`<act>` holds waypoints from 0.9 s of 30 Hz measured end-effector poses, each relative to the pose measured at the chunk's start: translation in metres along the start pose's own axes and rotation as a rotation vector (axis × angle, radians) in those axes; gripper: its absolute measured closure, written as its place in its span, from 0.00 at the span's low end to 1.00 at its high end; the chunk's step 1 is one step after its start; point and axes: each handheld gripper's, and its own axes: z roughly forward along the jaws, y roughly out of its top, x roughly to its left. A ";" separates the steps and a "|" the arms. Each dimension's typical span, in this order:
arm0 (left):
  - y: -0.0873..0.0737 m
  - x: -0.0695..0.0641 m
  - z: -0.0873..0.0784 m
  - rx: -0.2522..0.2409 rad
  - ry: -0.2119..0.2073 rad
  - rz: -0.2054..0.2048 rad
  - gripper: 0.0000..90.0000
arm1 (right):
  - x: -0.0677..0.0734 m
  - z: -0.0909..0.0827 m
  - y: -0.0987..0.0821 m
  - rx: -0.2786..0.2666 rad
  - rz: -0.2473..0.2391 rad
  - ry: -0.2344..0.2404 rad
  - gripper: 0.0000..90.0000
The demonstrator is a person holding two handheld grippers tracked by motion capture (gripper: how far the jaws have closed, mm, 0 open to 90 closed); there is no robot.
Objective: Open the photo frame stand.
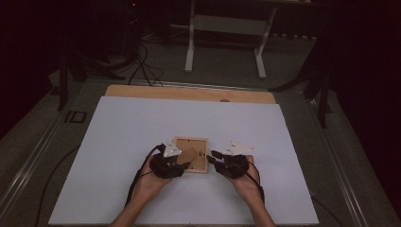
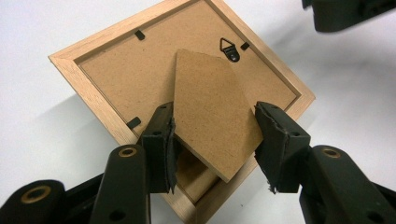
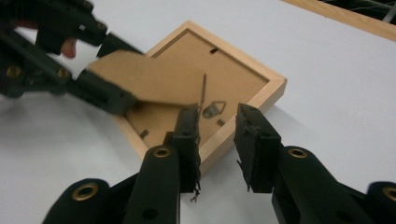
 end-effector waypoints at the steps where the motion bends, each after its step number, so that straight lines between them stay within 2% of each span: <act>1: 0.000 0.000 0.000 0.000 0.000 0.000 0.58 | -0.001 0.000 0.001 -0.001 0.003 0.007 0.76; 3: -0.003 -0.002 -0.001 -0.018 0.010 0.003 0.58 | -0.002 0.000 0.002 -0.001 0.011 0.012 0.74; 4: -0.007 -0.005 -0.001 -0.043 0.022 0.002 0.58 | -0.003 0.000 0.003 0.003 0.012 0.011 0.73; 9: -0.008 -0.007 -0.002 -0.052 0.029 0.016 0.58 | -0.010 0.002 0.007 0.007 0.033 0.015 0.68; 10: -0.009 -0.008 -0.002 -0.057 0.039 0.031 0.58 | -0.011 0.003 0.008 0.009 0.037 0.019 0.67; 12: -0.010 -0.009 -0.003 -0.063 0.040 0.032 0.58 | -0.014 0.005 0.009 0.011 0.052 0.021 0.62; 15: -0.012 -0.012 -0.004 -0.069 0.058 0.065 0.58 | -0.017 0.009 0.009 0.025 0.071 0.036 0.58; 22: -0.015 -0.016 -0.005 -0.081 0.082 0.097 0.58 | -0.023 0.017 0.010 0.052 0.121 0.062 0.54; 23: -0.016 -0.017 -0.005 -0.082 0.086 0.102 0.58 | -0.026 0.020 0.012 0.052 0.138 0.077 0.53; 27: -0.017 -0.018 -0.005 -0.087 0.091 0.111 0.58 | -0.027 0.025 0.015 0.061 0.145 0.087 0.51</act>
